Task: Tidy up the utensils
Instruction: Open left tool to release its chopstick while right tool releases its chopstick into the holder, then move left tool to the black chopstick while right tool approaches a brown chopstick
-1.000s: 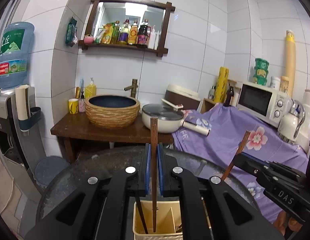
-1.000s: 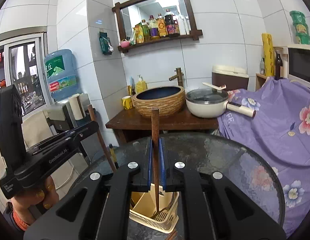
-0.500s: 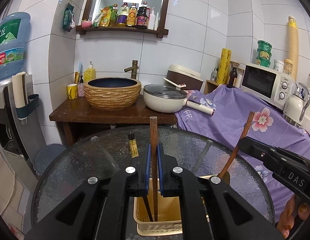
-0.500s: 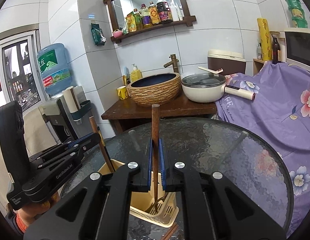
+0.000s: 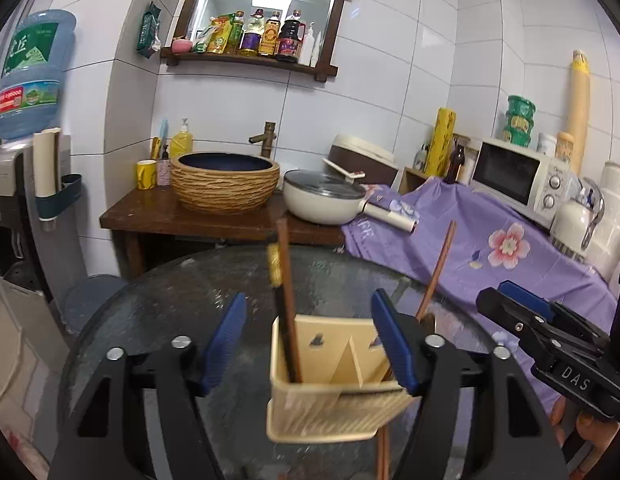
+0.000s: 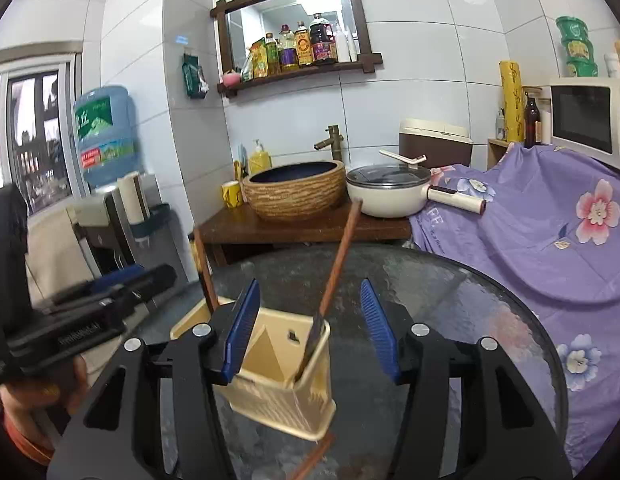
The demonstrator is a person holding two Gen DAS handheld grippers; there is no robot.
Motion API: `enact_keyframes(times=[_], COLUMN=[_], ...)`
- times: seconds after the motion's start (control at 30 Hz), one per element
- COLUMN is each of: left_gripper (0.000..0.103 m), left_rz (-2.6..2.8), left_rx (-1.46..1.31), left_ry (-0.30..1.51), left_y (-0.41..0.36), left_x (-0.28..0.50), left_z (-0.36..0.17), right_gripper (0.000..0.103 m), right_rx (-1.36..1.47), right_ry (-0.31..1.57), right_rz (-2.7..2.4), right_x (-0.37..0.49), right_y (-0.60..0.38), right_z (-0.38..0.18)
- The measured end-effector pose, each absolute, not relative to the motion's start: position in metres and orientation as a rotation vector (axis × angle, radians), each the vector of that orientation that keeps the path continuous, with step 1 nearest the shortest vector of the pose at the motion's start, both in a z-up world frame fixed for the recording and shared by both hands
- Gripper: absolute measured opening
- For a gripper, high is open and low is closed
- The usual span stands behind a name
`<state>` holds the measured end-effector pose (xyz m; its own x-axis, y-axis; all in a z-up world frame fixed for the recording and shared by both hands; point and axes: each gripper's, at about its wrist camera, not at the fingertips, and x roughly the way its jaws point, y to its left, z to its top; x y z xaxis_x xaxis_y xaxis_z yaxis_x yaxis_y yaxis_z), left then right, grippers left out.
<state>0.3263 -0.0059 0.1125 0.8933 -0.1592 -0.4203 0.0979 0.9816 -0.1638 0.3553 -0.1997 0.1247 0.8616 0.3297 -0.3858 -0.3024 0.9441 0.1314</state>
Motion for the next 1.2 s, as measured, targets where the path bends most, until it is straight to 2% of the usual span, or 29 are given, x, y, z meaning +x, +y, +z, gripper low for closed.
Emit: enact_keyframes(times=[0.07,0.27,0.33,0.47,0.6,1.2], left_gripper=[0.077,0.077,0.070,0.048,0.040,0.036], left_rz=[-0.118,-0.063,-0.051,-0.051,-0.070,-0.084], left_rx=[-0.114,-0.010,0.003,-0.015,-0.024,0.007], left_ry=[0.474,0.593,0.648,0.786,0.859,0.896], left_y=[-0.003,0.006,0.012,0.022,0.023,0.012], left_x=[0.310,0.278,0.271,0.266,0.261,0.245], left_z=[0.102,0.053,0.034,-0.008,-0.033,-0.057], right_gripper=[0.054,0.054,0.054,0.054,0.054,0.054], right_rx=[0.033,-0.059,-0.079,-0.098,-0.123,-0.236], right_ry=[0.469,0.692,0.772,0.858,0.900,0.959], right_rz=[0.323,0.320,0.316,0.318,0.313,0.254], right_x=[0.343,0.321,0.315,0.305,0.297,0.296], right_y=[-0.198,-0.187,-0.183,-0.173,-0.160,-0.172], right_z=[0.107,0.034,0.006,-0.026,-0.042,-0.047])
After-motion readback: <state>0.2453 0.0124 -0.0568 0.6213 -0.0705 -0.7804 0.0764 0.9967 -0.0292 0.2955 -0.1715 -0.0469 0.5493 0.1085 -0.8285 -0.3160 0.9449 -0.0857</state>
